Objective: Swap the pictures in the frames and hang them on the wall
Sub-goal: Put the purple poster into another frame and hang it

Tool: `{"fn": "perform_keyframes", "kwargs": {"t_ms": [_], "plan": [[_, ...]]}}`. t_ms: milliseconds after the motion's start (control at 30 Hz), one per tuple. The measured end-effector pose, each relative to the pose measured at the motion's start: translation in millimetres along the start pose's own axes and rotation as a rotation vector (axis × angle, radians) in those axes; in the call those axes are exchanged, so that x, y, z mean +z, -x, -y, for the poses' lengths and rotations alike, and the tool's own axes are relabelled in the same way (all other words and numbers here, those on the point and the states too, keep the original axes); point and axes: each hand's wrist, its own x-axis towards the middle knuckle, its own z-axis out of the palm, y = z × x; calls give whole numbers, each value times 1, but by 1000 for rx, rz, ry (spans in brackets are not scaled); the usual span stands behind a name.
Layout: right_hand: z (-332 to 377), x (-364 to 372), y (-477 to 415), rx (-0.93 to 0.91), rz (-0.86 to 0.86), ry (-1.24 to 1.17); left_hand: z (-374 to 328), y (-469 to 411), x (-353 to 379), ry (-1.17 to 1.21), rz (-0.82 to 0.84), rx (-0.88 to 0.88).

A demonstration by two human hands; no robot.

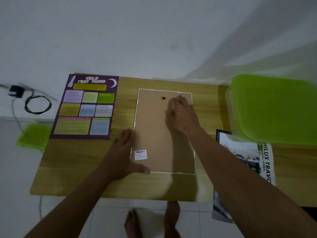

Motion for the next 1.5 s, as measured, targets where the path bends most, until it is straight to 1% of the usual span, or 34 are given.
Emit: {"fn": "perform_keyframes", "kwargs": {"t_ms": [67, 200, 367, 433, 700, 833, 1000, 1100, 1133, 1233, 1267, 1400, 1500], "plan": [[9, 4, -21, 1, -23, -15, 3, 4, 5, -43, 30, 31], [17, 23, -47, 4, -82, 3, 11, 4, 15, -34, -11, 33], [23, 32, -47, 68, -193, -58, 11, 4, 15, -23, -37, 27], [24, 29, -46, 67, -219, -51, 9, 5, 15, -20, -39, 15], [28, 23, -51, 80, -232, 14, 5, 5, 11, -28, -19, -12], [28, 23, -47, 39, -220, 77, 4, 4, 10, -24, -26, -8], [28, 18, -44, 54, -293, 21, 0, 5, 7, -53, -8, -19], [27, 16, -43, 62, -309, 9, -10, 4, 2, -13, -3, -66], [27, 15, -42, 69, -311, 15, -15, 2, -1, 3, -29, -89], [26, 15, -38, 83, -301, 23, -28, -11, -6, 65, -195, -151], [26, 15, -37, 77, -298, 17, -31, -16, -8, 87, -225, -173], [27, 15, -35, 52, -316, 10, -39, -28, -10, 53, -273, -205], [25, 13, -32, 23, -323, 24, -44, -30, -13, 114, -315, -235]]}}
